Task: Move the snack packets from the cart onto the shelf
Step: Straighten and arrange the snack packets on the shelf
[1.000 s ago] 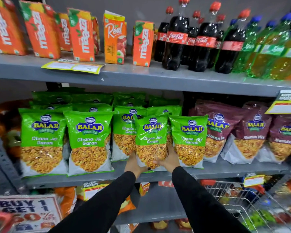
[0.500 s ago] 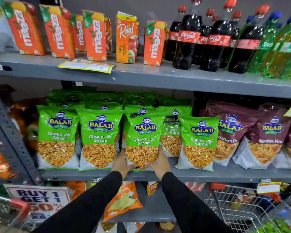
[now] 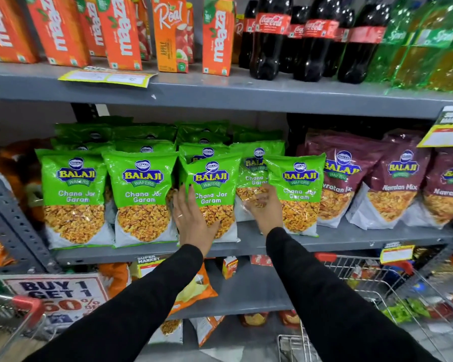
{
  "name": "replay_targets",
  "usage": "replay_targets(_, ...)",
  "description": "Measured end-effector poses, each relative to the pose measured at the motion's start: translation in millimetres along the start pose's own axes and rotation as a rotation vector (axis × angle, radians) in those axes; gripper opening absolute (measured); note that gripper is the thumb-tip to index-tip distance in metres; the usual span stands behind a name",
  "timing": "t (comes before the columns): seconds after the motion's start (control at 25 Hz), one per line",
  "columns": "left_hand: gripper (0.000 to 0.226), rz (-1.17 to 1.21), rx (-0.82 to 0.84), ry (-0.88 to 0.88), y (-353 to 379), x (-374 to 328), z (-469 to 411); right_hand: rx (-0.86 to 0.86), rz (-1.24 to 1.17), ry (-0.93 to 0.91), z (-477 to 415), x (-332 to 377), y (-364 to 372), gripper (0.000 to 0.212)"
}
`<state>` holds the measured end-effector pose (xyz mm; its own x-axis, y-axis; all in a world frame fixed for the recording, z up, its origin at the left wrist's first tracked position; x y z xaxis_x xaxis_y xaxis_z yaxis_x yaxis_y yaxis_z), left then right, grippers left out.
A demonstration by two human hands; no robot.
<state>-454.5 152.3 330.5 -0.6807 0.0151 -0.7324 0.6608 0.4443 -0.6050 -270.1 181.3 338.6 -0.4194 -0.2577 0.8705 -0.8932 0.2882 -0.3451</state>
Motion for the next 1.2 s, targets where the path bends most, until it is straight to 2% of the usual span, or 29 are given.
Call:
replay_targets(0.08, 0.087, -0.046, -0.08, 0.19, 6, -33, 9, -0.165, 0.097, -0.029, -10, -1, -39, 0.063)
replay_targets(0.16, 0.073, -0.007, -0.021, 0.314, 29, -62, 18, -0.306, 0.211, -0.05, -16, -12, -79, 0.065)
replay_targets(0.2, 0.069, 0.036, 0.095, 0.279, 47, -69, 22, -0.34, 0.257, -0.014, -15, -20, -94, 0.068)
replay_targets(0.32, 0.071, 0.267, 0.488, -0.044, 107, -79, 33, -0.334, 0.243, 0.093, -13, -53, -126, 0.073)
replay_targets(0.44, 0.082, 0.237, 0.599, -0.223, 149, -81, 35, -0.139, 0.05, 0.171, -12, -83, -129, 0.073)
replay_targets(0.52, 0.083, 0.175, 0.611, -0.28, 162, -79, 33, -0.014, 0.005, 0.185, -9, -94, -122, 0.079)
replay_targets(0.6, 0.074, 0.128, 0.616, -0.282, 166, -79, 35, 0.009, -0.034, 0.164, -7, -96, -119, 0.085)
replay_targets(0.76, 0.06, 0.083, 0.478, -0.279, 145, -66, 39, 0.073, -0.119, 0.095, -1, -87, -101, 0.089)
replay_targets(0.88, 0.057, 0.117, 0.383, -0.303, 123, -49, 35, 0.095, -0.097, 0.091, 0, -81, -73, 0.068)
replay_targets(1.2, 0.057, 0.083, 0.404, -0.301, 116, -44, 24, 0.091, 0.001, 0.168, 1, -75, -60, 0.057)
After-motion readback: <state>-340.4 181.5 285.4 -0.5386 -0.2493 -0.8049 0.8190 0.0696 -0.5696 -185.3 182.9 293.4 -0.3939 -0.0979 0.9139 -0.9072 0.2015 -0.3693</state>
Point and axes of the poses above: each hand's wrist, its own z-axis away from the middle knuckle, its own y-axis out of the palm, x = y × z, the point moved 6 cm from there along -z, towards the middle knuckle, and after that the axes turned 11 degrees about -y, right-handed, at the moved point
